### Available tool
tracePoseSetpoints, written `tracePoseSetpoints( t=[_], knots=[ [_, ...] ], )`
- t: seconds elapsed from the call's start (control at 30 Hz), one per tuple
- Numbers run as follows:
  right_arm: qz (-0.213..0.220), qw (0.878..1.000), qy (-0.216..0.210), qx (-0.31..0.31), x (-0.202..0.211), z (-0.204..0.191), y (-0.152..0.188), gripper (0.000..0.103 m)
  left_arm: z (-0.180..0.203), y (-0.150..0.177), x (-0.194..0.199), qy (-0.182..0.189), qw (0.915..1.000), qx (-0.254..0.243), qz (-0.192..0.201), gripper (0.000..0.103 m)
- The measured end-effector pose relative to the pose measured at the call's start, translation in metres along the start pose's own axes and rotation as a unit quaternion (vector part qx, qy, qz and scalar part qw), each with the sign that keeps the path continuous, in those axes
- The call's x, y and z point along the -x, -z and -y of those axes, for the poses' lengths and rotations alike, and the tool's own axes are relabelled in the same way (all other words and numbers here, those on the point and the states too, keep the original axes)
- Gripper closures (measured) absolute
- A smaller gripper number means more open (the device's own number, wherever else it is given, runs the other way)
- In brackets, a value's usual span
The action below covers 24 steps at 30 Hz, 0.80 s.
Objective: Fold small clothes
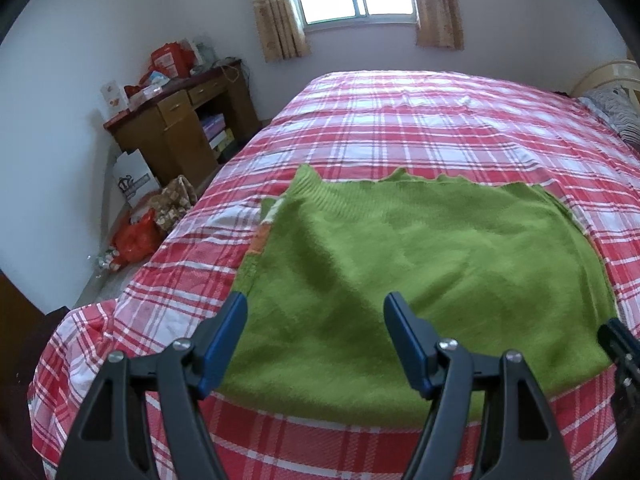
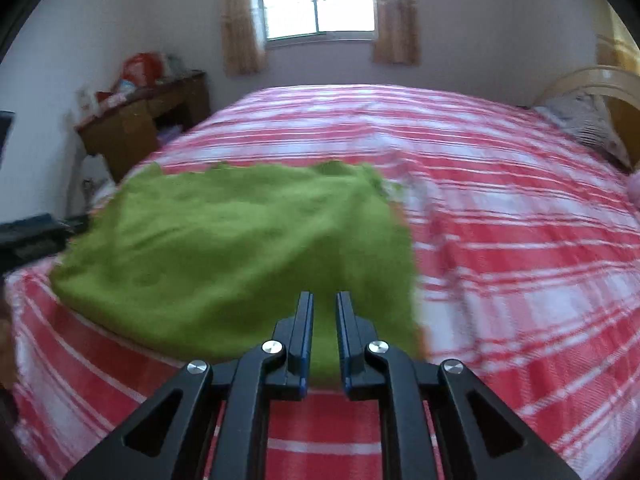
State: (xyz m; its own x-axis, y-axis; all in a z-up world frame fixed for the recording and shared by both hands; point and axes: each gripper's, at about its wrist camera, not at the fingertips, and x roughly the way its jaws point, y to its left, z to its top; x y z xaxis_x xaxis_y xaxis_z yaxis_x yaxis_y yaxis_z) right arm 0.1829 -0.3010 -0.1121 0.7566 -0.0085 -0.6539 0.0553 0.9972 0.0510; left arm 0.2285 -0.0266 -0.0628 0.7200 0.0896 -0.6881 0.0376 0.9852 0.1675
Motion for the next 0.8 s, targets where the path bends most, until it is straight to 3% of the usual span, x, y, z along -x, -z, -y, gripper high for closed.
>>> tracePoseSetpoints(
  t=[0.13, 0.27, 0.4, 0.53, 0.6, 0.63, 0.67, 0.7, 0.8],
  knots=[
    [-0.012, 0.999, -0.024, 0.028, -0.017, -0.029, 0.001, 0.093, -0.002, 0.005, -0.004, -0.016, 0.9999, -0.005, -0.003, 0.030],
    [-0.047, 0.998, -0.009, 0.050, -0.041, -0.036, 0.020, 0.093, -0.009, 0.011, -0.017, -0.033, 0.9993, -0.003, -0.019, 0.029],
    [-0.031, 0.998, -0.016, 0.044, -0.037, -0.031, 0.026, 0.093, -0.015, 0.018, -0.035, -0.045, 0.9979, 0.008, -0.046, 0.029],
    [-0.025, 0.998, -0.011, 0.050, -0.037, -0.033, 0.029, 0.093, -0.018, 0.023, -0.035, -0.044, 0.9977, 0.017, -0.048, 0.029],
    [-0.023, 0.999, -0.013, 0.048, -0.038, -0.032, 0.029, 0.092, -0.027, 0.028, -0.028, -0.024, 0.9980, 0.049, -0.033, 0.024],
    [-0.022, 0.999, -0.015, 0.046, -0.037, -0.031, 0.029, 0.091, -0.037, 0.033, -0.024, -0.009, 0.9962, 0.082, -0.028, 0.012],
    [-0.021, 0.999, -0.017, 0.044, -0.037, -0.030, 0.029, 0.091, -0.043, 0.037, -0.023, 0.000, 0.9939, 0.106, -0.029, 0.006],
    [-0.020, 0.999, -0.019, 0.042, -0.036, -0.030, 0.029, 0.091, -0.054, 0.047, -0.021, 0.015, 0.9880, 0.150, -0.031, 0.004],
    [-0.018, 0.999, -0.020, 0.041, -0.036, -0.030, 0.030, 0.091, -0.068, 0.067, -0.028, 0.031, 0.9758, 0.210, -0.053, 0.004]
  ],
)
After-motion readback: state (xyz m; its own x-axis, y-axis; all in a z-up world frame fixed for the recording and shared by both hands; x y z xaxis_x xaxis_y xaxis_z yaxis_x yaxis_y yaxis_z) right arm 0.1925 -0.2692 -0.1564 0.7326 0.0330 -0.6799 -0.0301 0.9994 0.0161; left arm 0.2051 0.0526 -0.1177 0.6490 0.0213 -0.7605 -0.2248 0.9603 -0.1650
